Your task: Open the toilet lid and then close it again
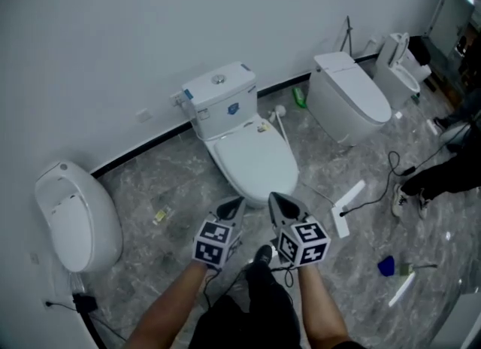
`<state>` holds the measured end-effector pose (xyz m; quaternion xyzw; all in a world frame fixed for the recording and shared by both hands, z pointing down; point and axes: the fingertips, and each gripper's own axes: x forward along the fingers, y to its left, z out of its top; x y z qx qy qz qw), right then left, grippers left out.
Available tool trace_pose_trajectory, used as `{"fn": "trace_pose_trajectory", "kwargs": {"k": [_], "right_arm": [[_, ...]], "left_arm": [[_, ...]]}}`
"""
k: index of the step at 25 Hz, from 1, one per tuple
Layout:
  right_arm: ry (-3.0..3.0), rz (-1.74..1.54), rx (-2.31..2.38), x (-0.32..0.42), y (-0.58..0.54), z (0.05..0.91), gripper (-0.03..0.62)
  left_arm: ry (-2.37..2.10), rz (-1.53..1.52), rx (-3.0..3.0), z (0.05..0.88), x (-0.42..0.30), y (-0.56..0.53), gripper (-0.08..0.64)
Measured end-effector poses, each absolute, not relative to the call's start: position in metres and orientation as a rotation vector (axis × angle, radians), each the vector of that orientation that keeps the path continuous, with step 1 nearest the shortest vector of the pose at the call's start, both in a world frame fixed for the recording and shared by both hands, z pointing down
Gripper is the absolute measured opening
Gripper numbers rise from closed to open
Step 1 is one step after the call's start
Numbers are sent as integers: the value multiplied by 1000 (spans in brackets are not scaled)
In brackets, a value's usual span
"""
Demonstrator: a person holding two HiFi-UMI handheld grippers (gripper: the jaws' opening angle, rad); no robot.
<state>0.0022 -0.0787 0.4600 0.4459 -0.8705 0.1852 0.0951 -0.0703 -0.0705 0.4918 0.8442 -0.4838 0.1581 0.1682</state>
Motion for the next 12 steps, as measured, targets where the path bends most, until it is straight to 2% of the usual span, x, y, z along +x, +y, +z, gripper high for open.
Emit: {"fn": "trace_pose_trajectory", "kwargs": {"k": [12], "right_arm": [[-2710, 312, 1312, -32, 39, 334, 9]], "left_arm": [[-1425, 246, 2511, 372, -92, 46, 8]]}}
